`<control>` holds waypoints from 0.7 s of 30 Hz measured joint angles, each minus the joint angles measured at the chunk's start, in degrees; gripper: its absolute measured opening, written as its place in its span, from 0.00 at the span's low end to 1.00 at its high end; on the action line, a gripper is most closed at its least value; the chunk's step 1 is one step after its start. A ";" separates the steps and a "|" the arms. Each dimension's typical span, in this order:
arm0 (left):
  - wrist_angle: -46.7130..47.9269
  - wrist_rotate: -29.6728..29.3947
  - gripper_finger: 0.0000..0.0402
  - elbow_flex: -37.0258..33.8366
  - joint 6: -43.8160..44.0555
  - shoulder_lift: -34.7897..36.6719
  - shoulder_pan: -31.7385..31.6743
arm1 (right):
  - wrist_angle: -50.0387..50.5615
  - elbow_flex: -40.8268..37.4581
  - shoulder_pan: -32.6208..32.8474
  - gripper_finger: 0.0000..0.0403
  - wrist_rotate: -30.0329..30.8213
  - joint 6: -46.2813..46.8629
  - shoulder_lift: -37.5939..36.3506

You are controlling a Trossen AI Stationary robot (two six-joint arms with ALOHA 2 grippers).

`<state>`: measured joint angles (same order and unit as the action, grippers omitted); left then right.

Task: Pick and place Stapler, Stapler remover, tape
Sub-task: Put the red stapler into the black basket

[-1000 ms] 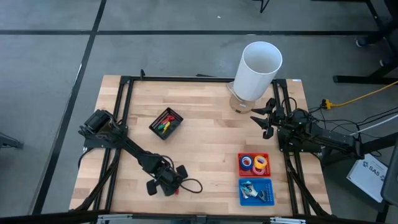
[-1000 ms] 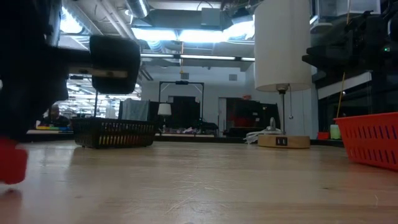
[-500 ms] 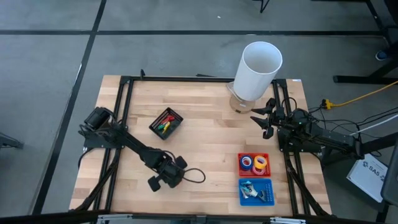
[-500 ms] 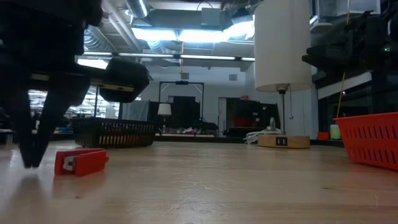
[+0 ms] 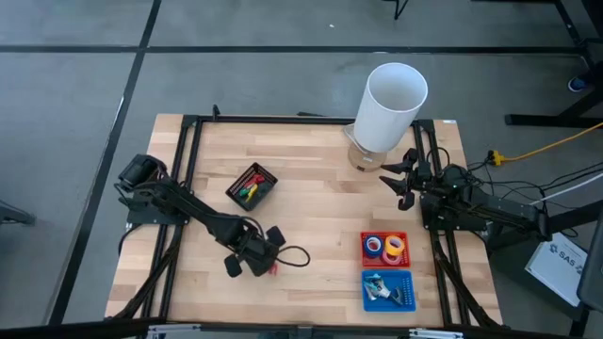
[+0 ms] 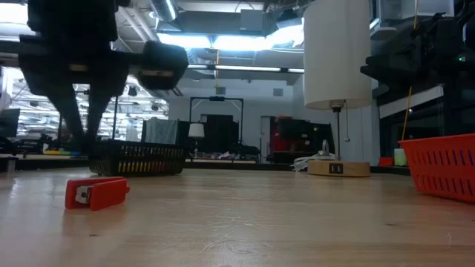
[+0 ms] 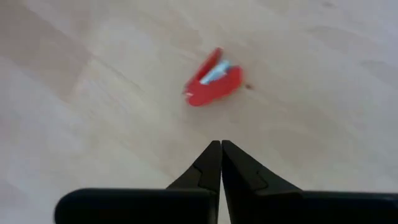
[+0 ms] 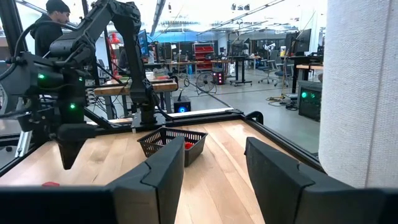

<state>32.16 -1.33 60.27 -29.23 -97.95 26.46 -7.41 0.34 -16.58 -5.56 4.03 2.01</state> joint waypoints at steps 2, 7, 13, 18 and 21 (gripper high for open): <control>-1.85 -2.49 0.04 0.00 -0.36 0.00 0.02 | -0.01 0.00 0.00 0.43 0.00 0.00 0.01; -5.60 -5.91 0.14 0.74 19.78 0.00 -0.55 | -0.01 -0.01 0.00 0.43 0.00 0.00 0.01; -5.11 -3.31 0.28 1.03 56.74 0.00 -1.78 | 0.01 0.01 0.00 0.43 0.00 0.00 -0.01; -5.40 1.07 0.37 1.03 76.56 0.00 -1.23 | -0.01 -0.01 -0.02 0.43 0.00 0.00 0.01; -5.43 1.56 0.41 1.03 78.30 -0.02 0.03 | 0.00 -0.01 0.00 0.43 0.00 0.00 0.02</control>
<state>26.73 0.23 61.30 49.07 -97.97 26.48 -7.41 0.34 -16.58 -5.56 4.03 2.02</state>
